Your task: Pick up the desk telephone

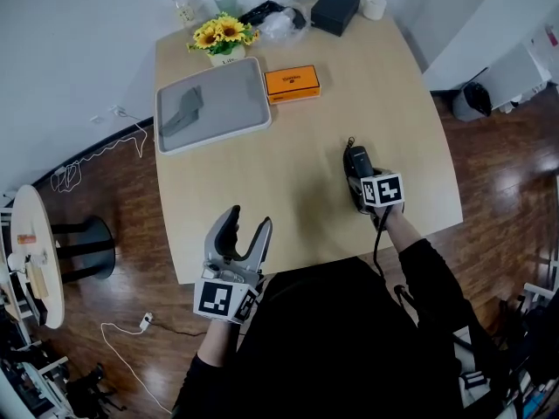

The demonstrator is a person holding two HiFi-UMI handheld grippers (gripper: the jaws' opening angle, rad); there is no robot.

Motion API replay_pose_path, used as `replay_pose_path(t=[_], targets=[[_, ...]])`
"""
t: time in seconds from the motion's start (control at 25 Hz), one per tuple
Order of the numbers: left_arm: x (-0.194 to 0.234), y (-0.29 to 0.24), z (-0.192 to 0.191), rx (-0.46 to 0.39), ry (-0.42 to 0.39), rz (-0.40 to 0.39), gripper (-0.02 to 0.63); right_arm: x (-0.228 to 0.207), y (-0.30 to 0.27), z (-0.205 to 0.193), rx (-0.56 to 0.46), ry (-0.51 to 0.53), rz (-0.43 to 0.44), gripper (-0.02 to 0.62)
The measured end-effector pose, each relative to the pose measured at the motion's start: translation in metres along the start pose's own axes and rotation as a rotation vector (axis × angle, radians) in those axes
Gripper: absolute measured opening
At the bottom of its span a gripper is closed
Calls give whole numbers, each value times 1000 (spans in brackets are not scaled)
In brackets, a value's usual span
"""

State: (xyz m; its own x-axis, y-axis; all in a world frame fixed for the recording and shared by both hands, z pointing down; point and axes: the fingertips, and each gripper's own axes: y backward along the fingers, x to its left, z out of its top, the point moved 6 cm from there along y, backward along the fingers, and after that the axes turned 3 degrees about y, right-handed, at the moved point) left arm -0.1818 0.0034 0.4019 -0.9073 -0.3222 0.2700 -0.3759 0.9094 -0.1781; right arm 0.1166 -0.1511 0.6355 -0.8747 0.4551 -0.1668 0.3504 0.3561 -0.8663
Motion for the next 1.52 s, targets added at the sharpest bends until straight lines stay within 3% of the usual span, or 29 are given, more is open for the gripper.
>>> replay_pose_path(t=[0.12, 0.32, 0.6, 0.84, 1.12, 1.52], targets=[[-1, 5, -3, 45, 1, 14, 227, 0, 10, -1, -23, -28, 46, 276], [-3, 9, -3, 21, -7, 25, 221, 9, 49, 15, -129, -16, 98, 276], [-16, 2, 2, -21, -17, -6, 219, 36, 150, 62, -310, 84, 160, 276], [-32, -3, 5, -46, -17, -44, 219, 56, 228, 98, -430, 203, 162, 276], [-38, 4, 4, -58, -13, -39, 219, 70, 275, 102, -464, 273, 162, 276], [-33, 13, -3, -44, -14, -9, 219, 76, 291, 97, -490, 285, 179, 276]])
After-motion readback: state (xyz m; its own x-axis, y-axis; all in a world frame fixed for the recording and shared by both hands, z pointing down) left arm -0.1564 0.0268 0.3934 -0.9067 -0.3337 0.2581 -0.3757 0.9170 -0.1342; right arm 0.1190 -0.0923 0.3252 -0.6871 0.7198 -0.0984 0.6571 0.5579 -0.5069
